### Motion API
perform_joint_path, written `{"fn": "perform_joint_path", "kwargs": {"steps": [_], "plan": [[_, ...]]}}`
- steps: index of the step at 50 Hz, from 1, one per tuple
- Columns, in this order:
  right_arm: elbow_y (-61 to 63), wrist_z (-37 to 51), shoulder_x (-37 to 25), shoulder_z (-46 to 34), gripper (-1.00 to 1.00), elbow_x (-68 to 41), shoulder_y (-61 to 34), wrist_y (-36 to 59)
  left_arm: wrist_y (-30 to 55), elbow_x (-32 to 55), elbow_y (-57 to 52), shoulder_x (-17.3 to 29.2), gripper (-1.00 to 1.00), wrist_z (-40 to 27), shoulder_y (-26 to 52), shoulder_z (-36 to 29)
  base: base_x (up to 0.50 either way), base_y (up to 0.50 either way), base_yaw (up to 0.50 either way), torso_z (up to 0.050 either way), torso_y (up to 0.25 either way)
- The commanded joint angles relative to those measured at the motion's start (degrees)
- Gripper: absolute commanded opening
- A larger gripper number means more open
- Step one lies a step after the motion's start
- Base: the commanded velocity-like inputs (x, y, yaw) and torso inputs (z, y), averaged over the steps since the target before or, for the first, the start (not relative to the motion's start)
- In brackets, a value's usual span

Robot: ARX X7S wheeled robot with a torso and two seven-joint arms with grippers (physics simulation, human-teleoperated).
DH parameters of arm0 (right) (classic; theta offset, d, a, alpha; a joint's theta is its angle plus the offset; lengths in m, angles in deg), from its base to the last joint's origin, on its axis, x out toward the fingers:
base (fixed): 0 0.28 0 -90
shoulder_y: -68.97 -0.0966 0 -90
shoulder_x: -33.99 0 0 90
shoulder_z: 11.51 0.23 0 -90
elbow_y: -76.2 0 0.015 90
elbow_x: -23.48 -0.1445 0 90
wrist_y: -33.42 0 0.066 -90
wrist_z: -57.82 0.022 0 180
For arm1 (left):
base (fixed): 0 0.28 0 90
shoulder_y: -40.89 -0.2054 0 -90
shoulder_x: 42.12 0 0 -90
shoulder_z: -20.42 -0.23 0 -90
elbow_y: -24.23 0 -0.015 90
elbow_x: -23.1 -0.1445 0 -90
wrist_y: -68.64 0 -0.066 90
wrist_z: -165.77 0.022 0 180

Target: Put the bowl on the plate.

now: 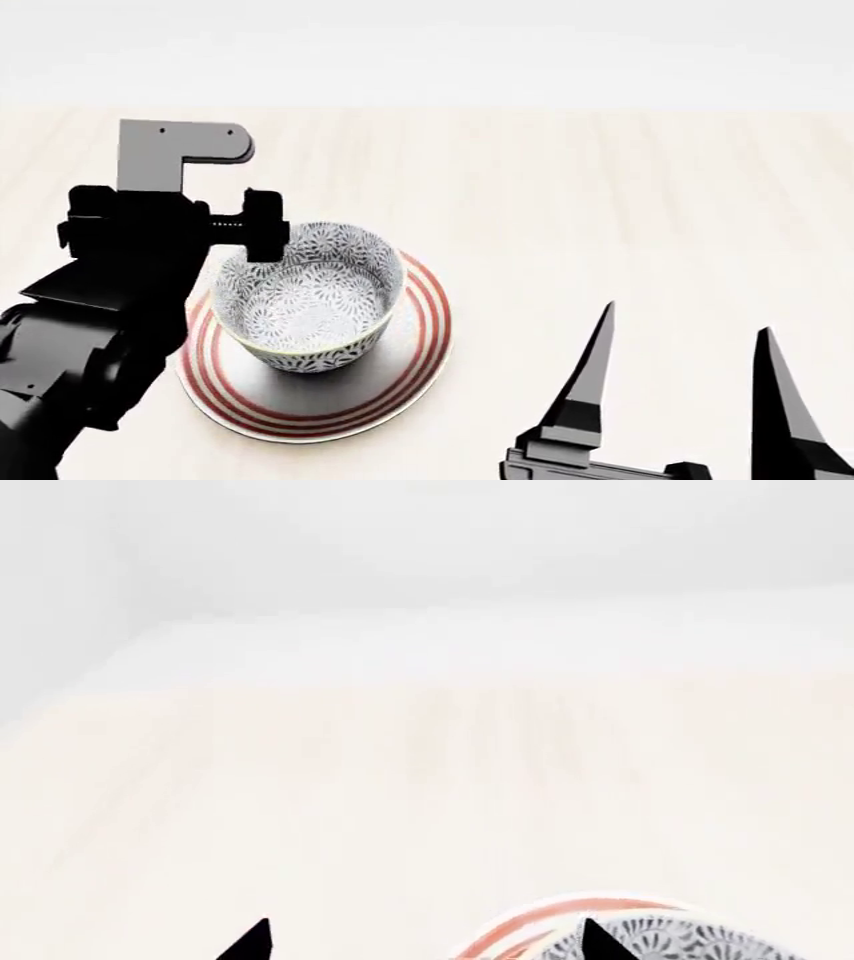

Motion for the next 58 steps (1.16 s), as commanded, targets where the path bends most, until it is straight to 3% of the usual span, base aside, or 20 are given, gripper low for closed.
{"fn": "perform_joint_path", "kwargs": {"steps": [1,5,12,24,37,42,58], "plan": [[0.17,-1.12,0.83,0.79,1.0,1.01,0.08,0.18,-2.35,-13.7,-0.06,-0.15,1.0,1.45,-0.44,7.48,0.0,0.0,0.0,0.0,0.0],[-0.05,-1.08,0.81,0.68,1.0,1.11,0.04,0.06,-4.56,-15.22,-0.64,1.46,1.0,2.02,-1.81,8.57,0.0,0.0,0.0,0.0,0.0],[0.48,-0.85,0.76,0.07,1.0,1.5,0.05,0.66,4.42,-11.12,-35.71,16.52,1.0,-8.77,-15.26,9.99,0.0,0.0,0.0,0.0,0.0],[0.75,-0.62,0.6,-0.48,1.0,1.73,-0.07,1.07,1.3,-8.03,-69.33,33.42,1.0,-25.03,-34.24,16.61,0.0,0.0,0.0,0.0,0.0],[0.45,-0.51,0.46,-0.79,1.0,1.85,0.15,0.59,-4.34,-15.1,-82.12,40.45,1.0,-34.89,-45.64,17.63,0.0,0.0,0.0,0.0,0.0],[0.65,-0.32,0.37,-0.79,1.0,1.92,0.18,0.56,-8.25,-22.56,-86.47,42.68,1.0,-39.05,-51.58,16.09,0.0,0.0,0.0,0.0,0.0],[-2.33,-0.31,0.57,-1.36,1.0,4.05,1.11,-2.62,-28.34,-44.96,-81.93,40.23,1.0,-50.89,-62.89,15.19,0.0,0.0,0.0,0.0,0.0]]}}
